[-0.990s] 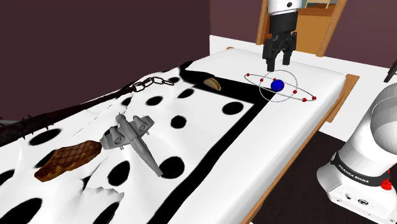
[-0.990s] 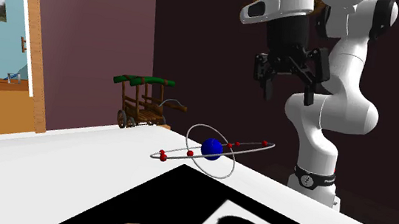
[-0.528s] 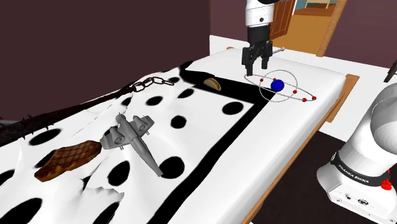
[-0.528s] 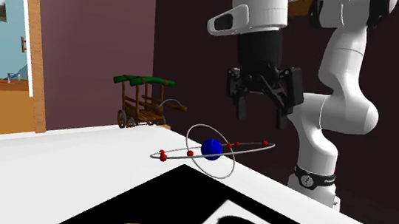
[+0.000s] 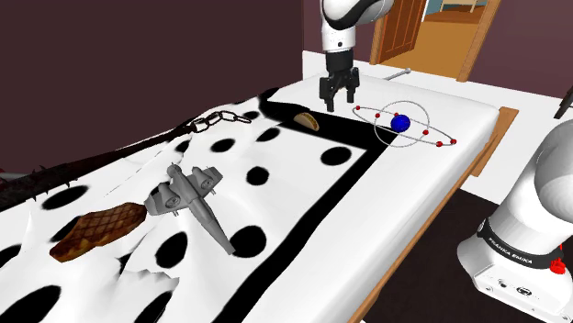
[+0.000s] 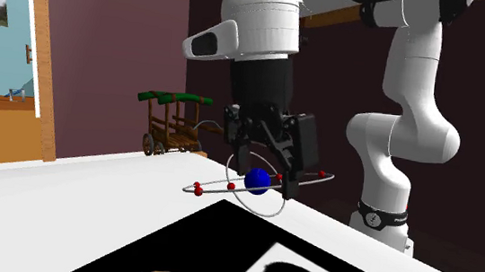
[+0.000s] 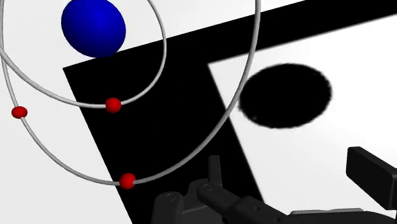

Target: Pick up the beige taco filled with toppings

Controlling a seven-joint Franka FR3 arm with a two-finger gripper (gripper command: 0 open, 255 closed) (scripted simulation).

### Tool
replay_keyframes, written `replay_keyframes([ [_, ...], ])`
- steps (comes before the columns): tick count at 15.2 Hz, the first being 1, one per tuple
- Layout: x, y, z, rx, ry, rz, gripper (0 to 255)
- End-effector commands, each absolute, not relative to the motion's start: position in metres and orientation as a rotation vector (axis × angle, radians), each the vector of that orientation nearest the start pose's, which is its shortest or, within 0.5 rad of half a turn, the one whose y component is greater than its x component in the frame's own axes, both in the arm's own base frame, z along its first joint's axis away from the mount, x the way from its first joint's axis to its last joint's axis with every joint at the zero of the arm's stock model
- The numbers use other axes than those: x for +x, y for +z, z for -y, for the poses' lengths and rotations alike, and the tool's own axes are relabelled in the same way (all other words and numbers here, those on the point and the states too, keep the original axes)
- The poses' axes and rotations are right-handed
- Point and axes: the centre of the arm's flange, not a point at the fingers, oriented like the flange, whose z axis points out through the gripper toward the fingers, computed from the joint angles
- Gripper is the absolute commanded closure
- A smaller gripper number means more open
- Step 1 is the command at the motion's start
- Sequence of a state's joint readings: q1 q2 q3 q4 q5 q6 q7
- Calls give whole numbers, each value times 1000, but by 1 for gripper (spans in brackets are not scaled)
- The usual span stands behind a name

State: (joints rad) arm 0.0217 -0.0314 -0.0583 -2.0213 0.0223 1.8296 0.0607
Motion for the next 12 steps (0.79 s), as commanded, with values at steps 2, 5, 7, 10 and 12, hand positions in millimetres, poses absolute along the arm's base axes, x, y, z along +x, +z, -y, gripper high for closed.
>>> replay_keyframes([
  [2, 560, 433, 19, -3115, 240, -150, 0],
  [5, 595, 418, 21, -3123, 232, -138, 0],
  [7, 619, 407, 23, -3128, 226, -130, 0],
  [10, 654, 392, 24, -3136, 217, -118, 0],
  [12, 678, 382, 25, -3142, 211, -110, 0],
])
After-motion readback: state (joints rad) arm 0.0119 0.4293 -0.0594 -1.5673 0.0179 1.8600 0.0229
